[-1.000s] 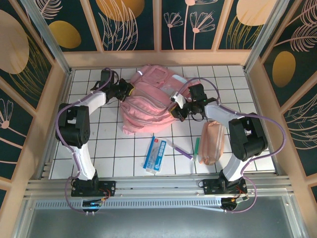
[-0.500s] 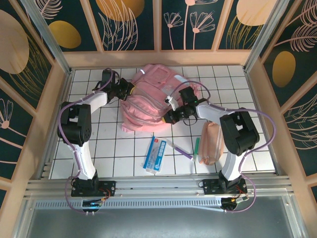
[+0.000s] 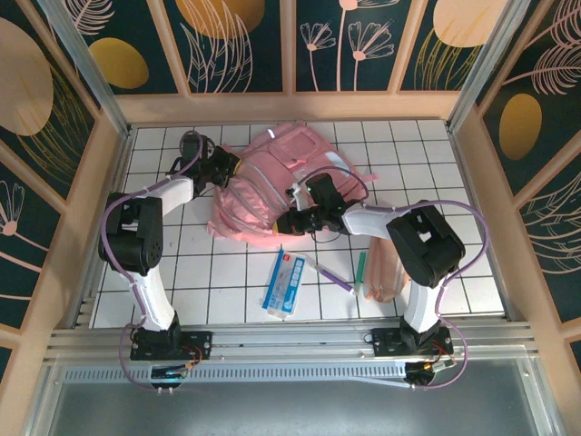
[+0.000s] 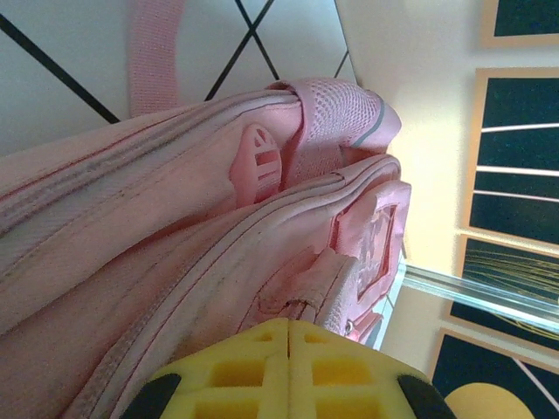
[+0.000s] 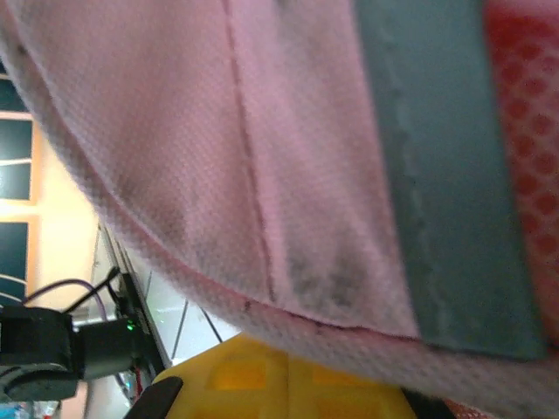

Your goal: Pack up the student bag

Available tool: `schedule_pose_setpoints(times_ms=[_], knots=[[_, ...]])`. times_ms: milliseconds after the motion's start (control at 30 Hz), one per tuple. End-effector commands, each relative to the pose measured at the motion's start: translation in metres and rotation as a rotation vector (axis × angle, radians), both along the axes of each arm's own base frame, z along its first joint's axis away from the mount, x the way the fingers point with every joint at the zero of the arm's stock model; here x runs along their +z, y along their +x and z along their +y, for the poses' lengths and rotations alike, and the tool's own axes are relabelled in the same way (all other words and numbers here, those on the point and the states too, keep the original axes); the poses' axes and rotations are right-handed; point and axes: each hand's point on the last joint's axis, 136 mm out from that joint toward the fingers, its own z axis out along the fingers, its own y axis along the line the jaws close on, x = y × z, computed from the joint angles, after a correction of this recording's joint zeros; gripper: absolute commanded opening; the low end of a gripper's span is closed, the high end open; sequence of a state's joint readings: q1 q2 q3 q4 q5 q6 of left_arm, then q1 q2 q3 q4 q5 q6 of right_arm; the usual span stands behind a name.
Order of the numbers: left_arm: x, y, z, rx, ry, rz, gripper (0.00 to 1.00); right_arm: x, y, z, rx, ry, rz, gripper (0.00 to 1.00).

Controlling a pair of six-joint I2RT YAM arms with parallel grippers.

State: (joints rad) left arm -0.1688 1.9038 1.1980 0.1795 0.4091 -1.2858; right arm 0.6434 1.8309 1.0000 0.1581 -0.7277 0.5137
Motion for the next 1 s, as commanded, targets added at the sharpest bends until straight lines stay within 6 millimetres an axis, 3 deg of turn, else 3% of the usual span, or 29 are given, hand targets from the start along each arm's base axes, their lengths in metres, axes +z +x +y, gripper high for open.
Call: schedule_pose_setpoints(times_ms=[0, 200, 267, 400, 533, 667, 700, 867, 967], knots=[[0.007, -0.023, -0.024, -0.085, -0.052, 0.028, 0.00, 0.070, 0.049, -0.006, -0.118, 0.151, -0.197, 0.00], [0.011, -0.031, -0.017, -0.082, -0.014, 0.031, 0.00, 0.064, 0.095, -0.089, -0.228, 0.015, -0.258, 0.00], [0.012, -0.035, -0.015, -0.078, -0.009, 0.033, 0.00, 0.064, 0.106, -0.104, -0.220, -0.055, -0.301, 0.00], [0.006, -0.046, -0.019, -0.087, 0.000, 0.045, 0.00, 0.064, 0.106, -0.094, -0.170, -0.079, -0.307, 0.00], [0.000, -0.059, -0.053, -0.193, -0.007, 0.057, 0.00, 0.058, 0.099, -0.084, -0.192, -0.027, -0.273, 0.00], [0.014, -0.079, -0.094, -0.357, 0.081, 0.006, 0.00, 0.049, 0.096, -0.079, -0.202, -0.022, -0.193, 0.00], [0.020, -0.086, -0.102, -0.393, 0.113, -0.014, 0.04, 0.049, 0.094, -0.077, -0.195, -0.017, -0.185, 0.00], [0.035, -0.128, -0.124, -0.526, 0.166, -0.090, 0.15, 0.054, 0.083, -0.067, -0.138, 0.027, -0.155, 0.00], [0.021, -0.149, -0.118, -0.531, 0.161, -0.073, 0.20, 0.041, 0.080, -0.066, -0.127, 0.001, -0.105, 0.25]])
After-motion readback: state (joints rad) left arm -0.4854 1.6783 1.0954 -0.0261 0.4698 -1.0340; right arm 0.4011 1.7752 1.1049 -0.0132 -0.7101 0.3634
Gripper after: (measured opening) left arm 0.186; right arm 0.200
